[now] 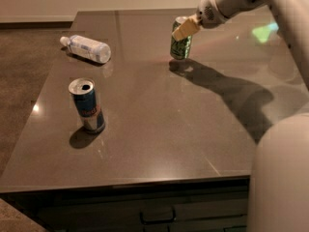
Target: Move green can near redbull can
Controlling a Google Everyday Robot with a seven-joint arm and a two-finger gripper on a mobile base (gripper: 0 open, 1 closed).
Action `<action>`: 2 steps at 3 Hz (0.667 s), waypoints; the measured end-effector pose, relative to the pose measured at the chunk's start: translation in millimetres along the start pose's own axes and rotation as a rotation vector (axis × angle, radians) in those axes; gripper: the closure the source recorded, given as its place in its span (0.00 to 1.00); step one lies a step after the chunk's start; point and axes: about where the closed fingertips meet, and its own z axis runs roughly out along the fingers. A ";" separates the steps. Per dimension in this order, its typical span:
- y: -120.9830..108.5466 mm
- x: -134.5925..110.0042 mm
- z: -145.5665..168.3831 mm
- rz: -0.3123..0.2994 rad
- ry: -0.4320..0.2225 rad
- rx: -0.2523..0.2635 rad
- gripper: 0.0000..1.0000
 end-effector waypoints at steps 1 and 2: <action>33.4 9.9 -35.0 -0.086 -0.021 -0.059 1.00; 75.2 25.3 -60.4 -0.203 -0.018 -0.107 1.00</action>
Offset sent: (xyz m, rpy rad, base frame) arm -0.1749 0.0063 0.0218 -0.1045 -0.1214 0.3866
